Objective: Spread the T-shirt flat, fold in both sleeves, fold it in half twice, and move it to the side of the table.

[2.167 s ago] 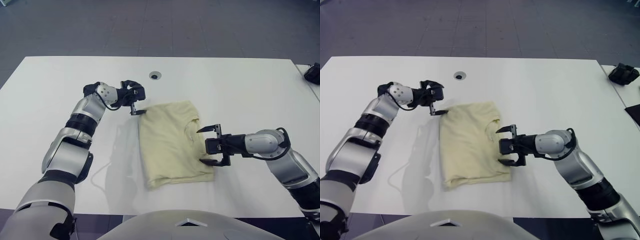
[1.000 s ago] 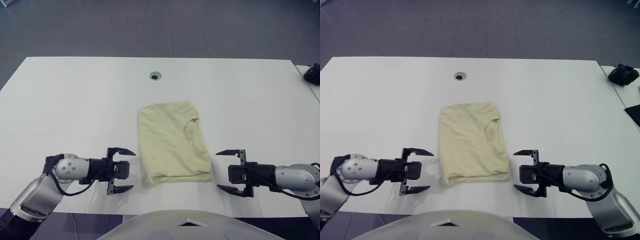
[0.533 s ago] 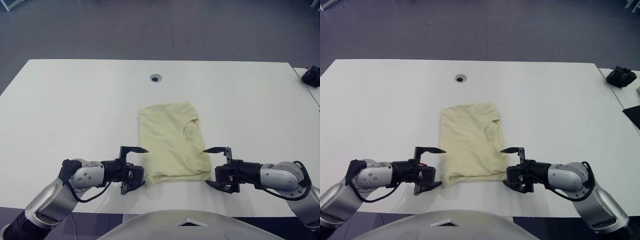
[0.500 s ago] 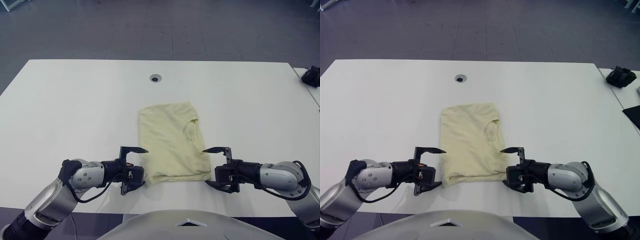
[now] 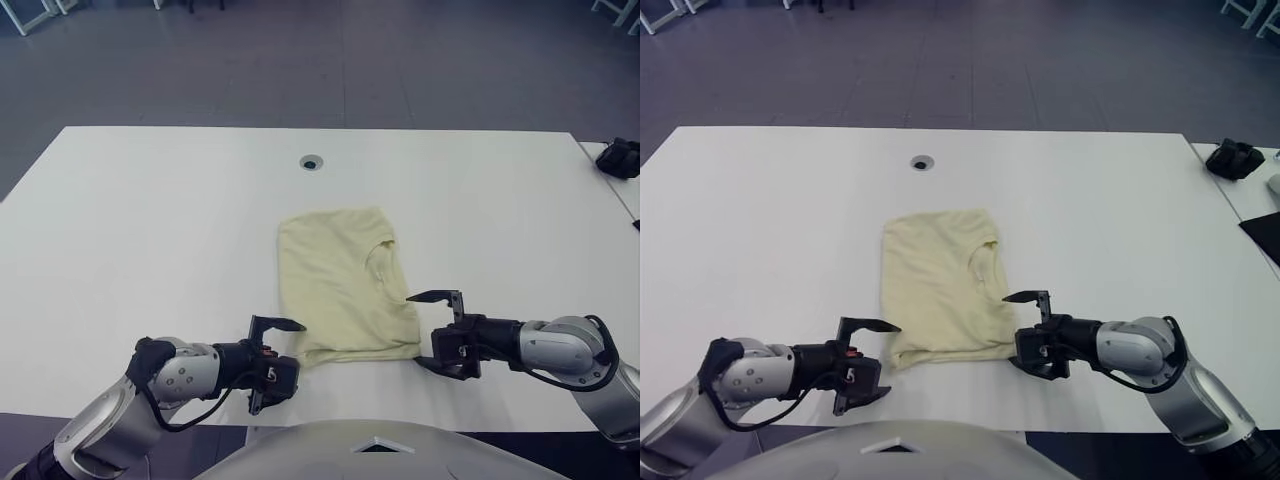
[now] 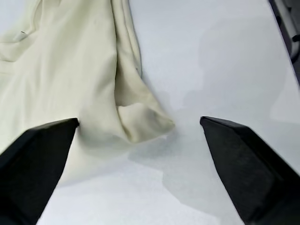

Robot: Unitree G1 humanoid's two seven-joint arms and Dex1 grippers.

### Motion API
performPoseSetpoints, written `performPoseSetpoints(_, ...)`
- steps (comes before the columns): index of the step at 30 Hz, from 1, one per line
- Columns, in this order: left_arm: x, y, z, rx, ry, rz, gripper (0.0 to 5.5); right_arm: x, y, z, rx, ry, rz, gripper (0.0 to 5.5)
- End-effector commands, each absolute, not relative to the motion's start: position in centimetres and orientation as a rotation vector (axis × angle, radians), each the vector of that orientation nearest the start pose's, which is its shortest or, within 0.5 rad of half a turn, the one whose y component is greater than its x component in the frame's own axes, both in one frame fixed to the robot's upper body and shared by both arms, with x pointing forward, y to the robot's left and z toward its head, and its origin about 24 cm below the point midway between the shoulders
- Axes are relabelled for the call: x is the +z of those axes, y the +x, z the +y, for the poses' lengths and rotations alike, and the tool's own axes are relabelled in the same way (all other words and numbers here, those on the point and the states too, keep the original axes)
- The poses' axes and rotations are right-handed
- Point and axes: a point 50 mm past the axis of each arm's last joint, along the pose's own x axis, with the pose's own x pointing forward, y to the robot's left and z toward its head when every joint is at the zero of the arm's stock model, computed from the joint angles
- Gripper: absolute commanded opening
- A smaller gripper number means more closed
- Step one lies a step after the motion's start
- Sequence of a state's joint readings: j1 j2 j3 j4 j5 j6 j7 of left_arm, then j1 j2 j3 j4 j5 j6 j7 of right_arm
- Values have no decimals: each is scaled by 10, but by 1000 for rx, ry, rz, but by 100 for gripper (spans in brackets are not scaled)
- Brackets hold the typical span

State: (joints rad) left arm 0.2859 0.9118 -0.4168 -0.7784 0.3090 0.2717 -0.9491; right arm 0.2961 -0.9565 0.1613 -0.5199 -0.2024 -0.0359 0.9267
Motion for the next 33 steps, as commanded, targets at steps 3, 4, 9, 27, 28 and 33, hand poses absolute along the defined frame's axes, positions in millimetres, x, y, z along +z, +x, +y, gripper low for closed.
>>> performPoseSetpoints(3, 54, 128, 148, -1393, 986, 505, 370, 65, 154, -196, 1304, -1072, 394, 430)
performPoseSetpoints(4, 54, 129, 148, -1391, 988, 503, 357, 64, 153, -196, 1305, -1072, 393, 418)
performPoseSetpoints(9, 53, 133, 148, -1393, 976, 503, 267, 60, 153, -194, 1291, -1076, 375, 332)
performPoseSetpoints(27, 55, 151, 153, -1376, 882, 487, 20, 58, 149, -188, 1315, -1052, 320, 35)
performPoseSetpoints(28, 57, 152, 152, -1379, 865, 482, 20, 60, 150, -188, 1314, -1051, 314, 25)
performPoseSetpoints(33, 69, 156, 148, -1399, 758, 477, 20, 73, 158, -187, 1308, -1014, 304, 12)
